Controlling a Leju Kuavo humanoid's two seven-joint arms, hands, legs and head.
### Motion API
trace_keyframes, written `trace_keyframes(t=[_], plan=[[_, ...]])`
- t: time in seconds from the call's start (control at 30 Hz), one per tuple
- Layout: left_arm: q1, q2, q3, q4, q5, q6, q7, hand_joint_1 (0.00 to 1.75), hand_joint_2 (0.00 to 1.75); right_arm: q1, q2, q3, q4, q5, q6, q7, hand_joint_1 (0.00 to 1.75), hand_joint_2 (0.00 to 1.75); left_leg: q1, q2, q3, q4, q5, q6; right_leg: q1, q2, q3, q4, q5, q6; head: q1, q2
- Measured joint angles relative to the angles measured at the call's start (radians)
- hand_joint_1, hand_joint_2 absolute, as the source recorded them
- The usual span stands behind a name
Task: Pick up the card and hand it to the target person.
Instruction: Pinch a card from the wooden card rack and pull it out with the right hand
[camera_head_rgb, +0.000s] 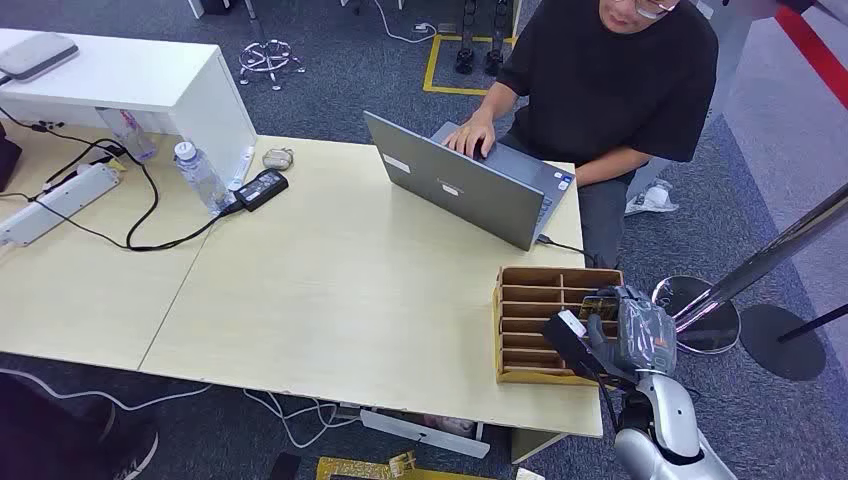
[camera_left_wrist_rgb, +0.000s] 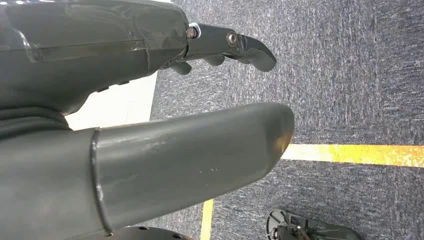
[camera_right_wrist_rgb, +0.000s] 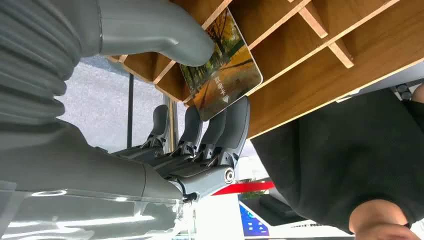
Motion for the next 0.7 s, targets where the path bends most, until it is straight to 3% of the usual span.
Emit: trace_keyframes(t=[0.63, 0.7], plan=[[0.0, 0.0, 0.0, 0.0, 0.004, 0.0, -0.006, 0.0, 0.0, -0.016, 0.007, 0.008, 0.022, 0.02, -0.008, 0.014, 1.17, 1.75, 0.0, 0.0, 0.0, 0.0, 0.0, 0.0, 0.0, 0.0, 0.0, 0.0, 0.0, 0.0, 0.0, 0.0], [0.0, 0.0, 0.0, 0.0, 0.004, 0.0, -0.007, 0.0, 0.0, -0.017, 0.008, 0.008, 0.023, 0.022, -0.011, 0.015, 1.26, 1.75, 0.0, 0.0, 0.0, 0.0, 0.0, 0.0, 0.0, 0.0, 0.0, 0.0, 0.0, 0.0, 0.0, 0.0]])
